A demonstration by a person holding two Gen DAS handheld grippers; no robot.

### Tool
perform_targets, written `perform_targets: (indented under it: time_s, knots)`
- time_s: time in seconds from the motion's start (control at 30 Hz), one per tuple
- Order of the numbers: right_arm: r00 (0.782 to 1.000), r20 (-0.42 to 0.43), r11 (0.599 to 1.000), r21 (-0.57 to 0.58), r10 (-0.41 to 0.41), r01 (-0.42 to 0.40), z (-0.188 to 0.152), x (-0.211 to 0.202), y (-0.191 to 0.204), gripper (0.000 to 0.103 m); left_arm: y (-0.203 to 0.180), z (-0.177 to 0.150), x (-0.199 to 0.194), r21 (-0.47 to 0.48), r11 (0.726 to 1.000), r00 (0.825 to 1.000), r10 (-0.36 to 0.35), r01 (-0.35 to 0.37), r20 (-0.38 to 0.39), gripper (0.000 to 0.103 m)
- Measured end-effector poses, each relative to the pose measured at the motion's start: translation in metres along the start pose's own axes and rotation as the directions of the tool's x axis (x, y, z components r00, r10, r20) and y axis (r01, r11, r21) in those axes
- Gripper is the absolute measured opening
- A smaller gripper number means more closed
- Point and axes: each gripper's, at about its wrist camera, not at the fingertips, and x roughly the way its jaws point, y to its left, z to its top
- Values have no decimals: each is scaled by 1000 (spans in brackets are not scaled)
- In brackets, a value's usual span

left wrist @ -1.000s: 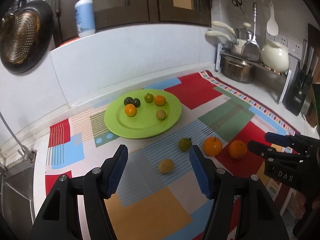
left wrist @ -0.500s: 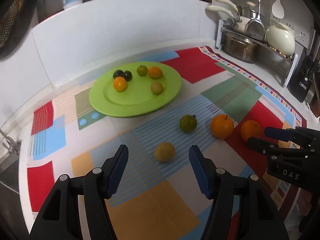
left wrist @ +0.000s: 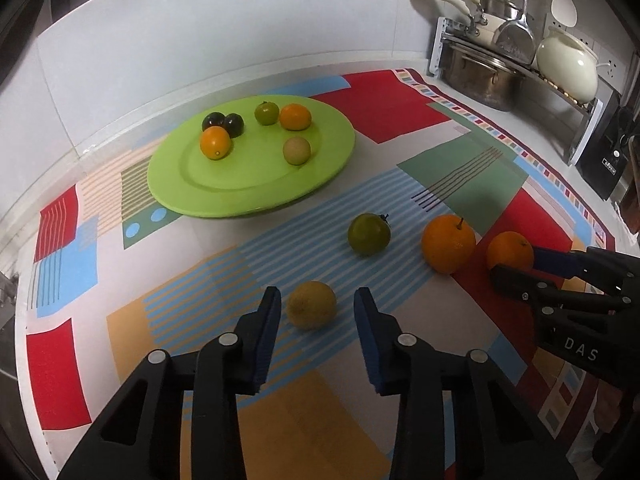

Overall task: Organize fruits
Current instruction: 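Grasp a tan round fruit with the left tool while the right grasps an orange, then lift and carry the tan fruit and orange over the green plate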

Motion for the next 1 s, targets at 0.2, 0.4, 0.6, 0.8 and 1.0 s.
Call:
perform_targets:
  time_s: [0.2,0.4,0.6,0.8,1.0]
  knots:
    - [1000,-7,1000,-2,9,-9,2,7,-2,43,-2,1,1,5,1000,1000,10,-10,1,29]
    - [1000,-2,1000,-10,5,-5,2,7,0,43,-1,1,4,-1,1000,1000,25,-25,-1,28]
    - [1000,0,1000,-14,1,-1,2,7,0,42,0,1,6,2,999,999,37,-37,3,26]
    - [1000,27,1000,-23,-10,11,4,2,0,42,-2,0,0,0,1000,1000,18,-18,13,26]
    - [999,44,1000,-20,-7,8,5,-3,-2,42,-6,2,-15,4,1000,999,13,-13,43,26]
